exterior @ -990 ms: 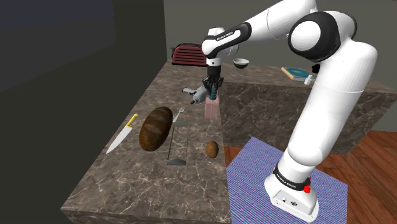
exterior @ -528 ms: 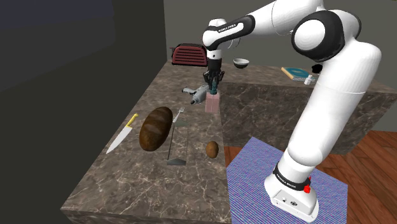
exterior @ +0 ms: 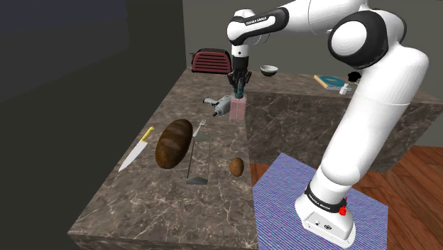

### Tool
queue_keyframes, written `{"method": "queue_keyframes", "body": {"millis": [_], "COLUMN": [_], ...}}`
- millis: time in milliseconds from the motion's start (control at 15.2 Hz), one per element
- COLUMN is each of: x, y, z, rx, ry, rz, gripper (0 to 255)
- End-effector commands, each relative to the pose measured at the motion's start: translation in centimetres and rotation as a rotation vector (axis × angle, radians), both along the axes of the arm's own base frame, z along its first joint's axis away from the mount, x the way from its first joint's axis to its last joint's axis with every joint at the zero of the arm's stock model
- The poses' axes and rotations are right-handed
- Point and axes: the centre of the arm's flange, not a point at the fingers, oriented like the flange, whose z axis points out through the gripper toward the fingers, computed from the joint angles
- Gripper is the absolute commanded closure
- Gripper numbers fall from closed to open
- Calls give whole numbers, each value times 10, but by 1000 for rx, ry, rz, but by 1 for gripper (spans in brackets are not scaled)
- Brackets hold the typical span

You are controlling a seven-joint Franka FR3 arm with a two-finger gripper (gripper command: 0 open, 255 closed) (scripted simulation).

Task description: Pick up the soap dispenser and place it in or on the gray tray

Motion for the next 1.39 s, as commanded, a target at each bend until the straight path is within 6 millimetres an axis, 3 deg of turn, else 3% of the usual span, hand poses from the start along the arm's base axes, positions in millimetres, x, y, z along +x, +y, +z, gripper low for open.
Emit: {"method": "queue_keyframes", "body": {"millis": [0, 132, 1320], "x": [-1, -1, -12], "y": [0, 0, 231], "z": [12, 23, 77], "rx": [0, 0, 0], "ry": [0, 0, 0], "rz": [0, 0, 0], "gripper": [255, 255, 255]}}
